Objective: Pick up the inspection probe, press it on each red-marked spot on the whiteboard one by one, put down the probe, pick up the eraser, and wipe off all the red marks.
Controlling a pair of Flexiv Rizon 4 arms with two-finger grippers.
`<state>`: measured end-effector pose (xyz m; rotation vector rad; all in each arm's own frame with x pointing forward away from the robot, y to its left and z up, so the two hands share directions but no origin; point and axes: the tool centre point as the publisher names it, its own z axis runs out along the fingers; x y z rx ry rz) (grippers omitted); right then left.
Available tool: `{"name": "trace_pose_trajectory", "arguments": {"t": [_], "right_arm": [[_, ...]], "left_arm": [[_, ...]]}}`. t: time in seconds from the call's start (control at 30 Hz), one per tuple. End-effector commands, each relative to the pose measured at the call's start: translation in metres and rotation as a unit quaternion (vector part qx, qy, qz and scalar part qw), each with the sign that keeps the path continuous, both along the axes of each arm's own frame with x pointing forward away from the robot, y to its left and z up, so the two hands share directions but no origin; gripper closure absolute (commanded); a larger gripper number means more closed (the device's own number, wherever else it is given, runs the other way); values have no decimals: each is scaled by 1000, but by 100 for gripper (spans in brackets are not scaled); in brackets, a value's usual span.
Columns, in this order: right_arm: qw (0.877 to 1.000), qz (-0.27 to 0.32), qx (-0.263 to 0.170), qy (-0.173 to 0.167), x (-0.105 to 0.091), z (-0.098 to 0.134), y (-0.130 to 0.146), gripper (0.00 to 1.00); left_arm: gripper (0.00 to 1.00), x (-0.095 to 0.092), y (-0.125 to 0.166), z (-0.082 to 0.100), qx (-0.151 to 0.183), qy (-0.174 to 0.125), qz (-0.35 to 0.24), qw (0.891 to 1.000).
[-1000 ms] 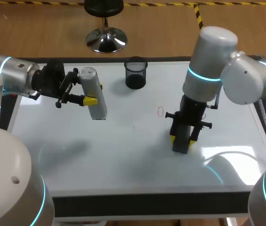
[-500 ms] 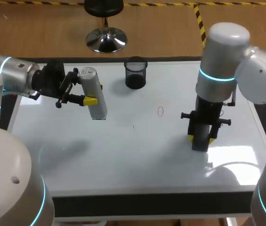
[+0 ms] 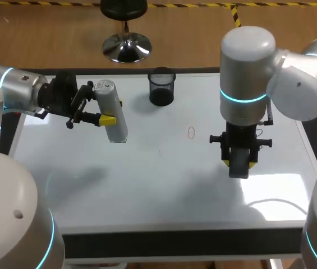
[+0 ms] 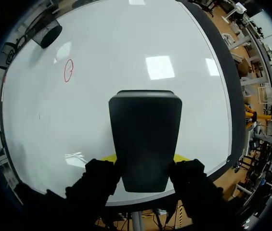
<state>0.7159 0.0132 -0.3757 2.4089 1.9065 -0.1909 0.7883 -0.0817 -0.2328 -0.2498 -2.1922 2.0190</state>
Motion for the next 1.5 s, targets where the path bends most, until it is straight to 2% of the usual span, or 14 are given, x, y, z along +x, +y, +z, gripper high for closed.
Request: {"name": "trace_pose_trajectory", "arguments": {"t": [0.03,0.8,1.07,1.5], "right_arm": [[1000,0,1,0,0,0,-1,100],[1000,5,4,1,3,2,-3,100],[999,27,28,4,12,8,-26,100],[999,21,45,20,23,19,-71,100]], "left_arm": [[100,2,0,1,-1,0,-3,1000],[100,2,0,1,-1,0,-3,1000],[100,2,0,1,-1,0,-3,1000],[100,2,0,1,-1,0,-3,1000]]}}
